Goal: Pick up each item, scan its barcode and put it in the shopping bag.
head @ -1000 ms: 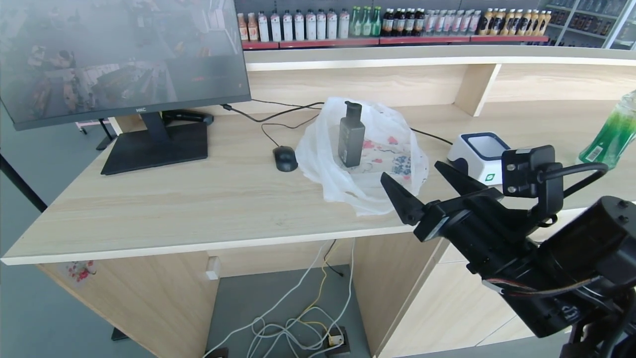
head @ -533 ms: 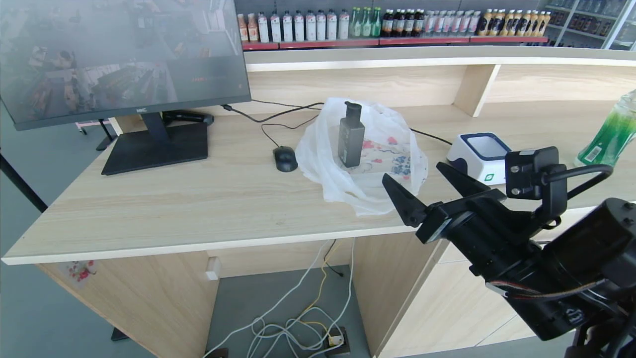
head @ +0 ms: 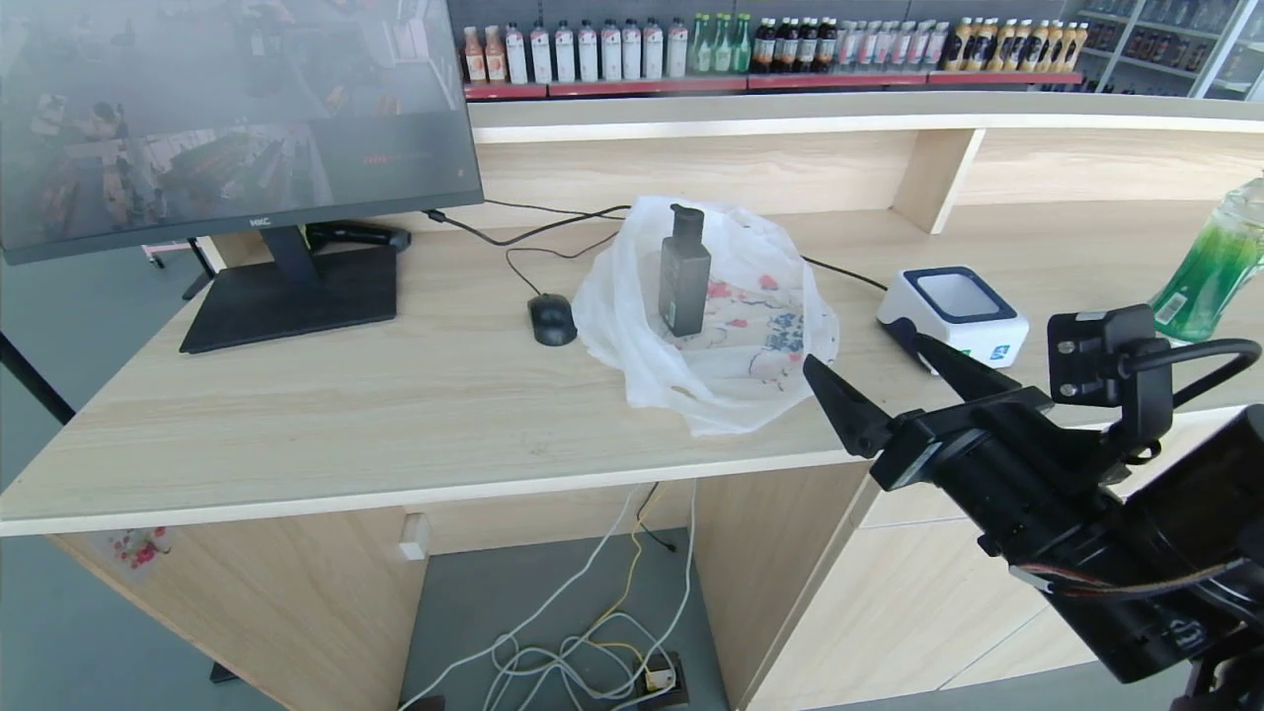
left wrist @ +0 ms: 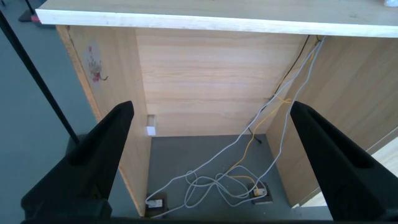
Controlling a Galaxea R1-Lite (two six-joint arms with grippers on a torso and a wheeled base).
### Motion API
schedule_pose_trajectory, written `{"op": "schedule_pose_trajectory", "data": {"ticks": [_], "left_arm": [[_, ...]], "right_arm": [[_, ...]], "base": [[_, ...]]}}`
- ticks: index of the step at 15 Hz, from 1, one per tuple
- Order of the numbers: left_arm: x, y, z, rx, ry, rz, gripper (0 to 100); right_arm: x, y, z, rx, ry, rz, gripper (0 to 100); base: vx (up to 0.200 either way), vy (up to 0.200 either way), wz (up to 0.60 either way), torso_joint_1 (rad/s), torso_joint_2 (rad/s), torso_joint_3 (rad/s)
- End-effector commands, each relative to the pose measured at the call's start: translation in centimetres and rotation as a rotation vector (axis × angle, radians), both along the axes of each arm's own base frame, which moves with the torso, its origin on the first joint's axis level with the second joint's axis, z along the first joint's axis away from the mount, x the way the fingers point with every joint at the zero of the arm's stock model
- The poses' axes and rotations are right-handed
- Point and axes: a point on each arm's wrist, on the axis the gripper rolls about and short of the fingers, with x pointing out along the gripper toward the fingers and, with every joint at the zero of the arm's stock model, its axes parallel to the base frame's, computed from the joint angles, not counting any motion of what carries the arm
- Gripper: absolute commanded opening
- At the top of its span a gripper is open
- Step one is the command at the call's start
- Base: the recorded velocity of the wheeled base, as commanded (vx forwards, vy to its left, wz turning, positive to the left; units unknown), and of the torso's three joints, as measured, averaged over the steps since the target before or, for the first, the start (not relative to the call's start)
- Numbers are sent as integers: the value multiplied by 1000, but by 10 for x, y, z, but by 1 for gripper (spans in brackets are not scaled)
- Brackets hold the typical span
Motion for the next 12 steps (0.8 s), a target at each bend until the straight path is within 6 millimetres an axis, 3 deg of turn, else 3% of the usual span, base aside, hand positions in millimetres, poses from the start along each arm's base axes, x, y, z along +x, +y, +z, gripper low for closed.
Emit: {"op": "schedule_pose_trajectory", "data": {"ticks": [1,9,12], "left_arm": [[0,0,0,-1,0,0,100],[0,0,0,-6,0,0,100],[0,0,0,-6,0,0,100]], "right_arm": [[1,-2,0,-1,-1,-11,100],[13,-17,0,-12,-6,-91,100],[24,-33,5,-2,-24,-168,100]], "base": [[0,-200,0,17,2,-2],[0,-200,0,2,3,0],[0,-200,0,-1,1,1]]}}
